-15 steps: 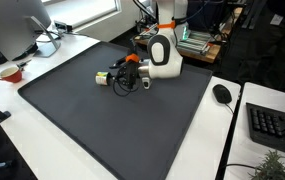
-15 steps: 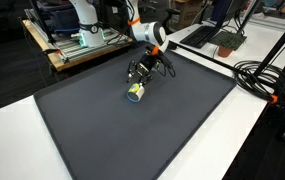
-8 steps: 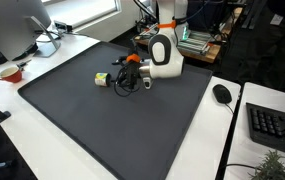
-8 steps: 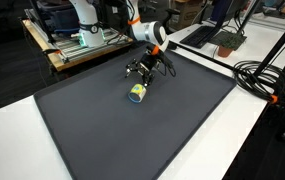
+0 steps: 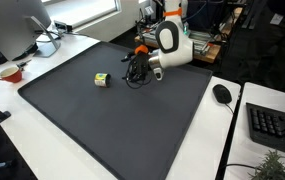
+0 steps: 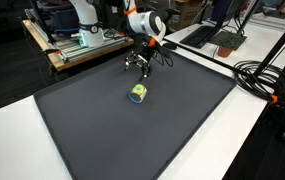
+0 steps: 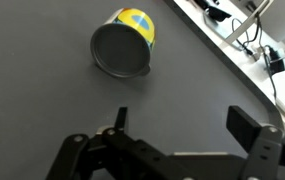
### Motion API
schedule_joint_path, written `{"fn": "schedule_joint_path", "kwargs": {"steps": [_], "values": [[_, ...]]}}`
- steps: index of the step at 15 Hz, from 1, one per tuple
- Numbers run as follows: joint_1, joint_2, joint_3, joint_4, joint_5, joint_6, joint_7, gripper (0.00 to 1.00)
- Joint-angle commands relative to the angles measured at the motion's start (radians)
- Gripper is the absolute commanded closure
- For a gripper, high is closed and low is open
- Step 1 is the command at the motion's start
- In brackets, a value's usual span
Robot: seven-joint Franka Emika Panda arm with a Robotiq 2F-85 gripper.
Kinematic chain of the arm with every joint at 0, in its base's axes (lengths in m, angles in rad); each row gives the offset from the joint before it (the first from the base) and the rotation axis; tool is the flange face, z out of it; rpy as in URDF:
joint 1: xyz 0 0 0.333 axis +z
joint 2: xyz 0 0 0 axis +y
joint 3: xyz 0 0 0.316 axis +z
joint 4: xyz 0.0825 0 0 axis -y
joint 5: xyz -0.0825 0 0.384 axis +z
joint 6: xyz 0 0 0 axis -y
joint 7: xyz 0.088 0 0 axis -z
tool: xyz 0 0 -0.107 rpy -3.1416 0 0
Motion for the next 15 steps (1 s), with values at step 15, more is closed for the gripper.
{"fn": "schedule_joint_path", "kwargs": {"steps": [15], "values": [[0.091,-0.929,0.001,-0.479,0.225,0.526,0.274,0.00]]}}
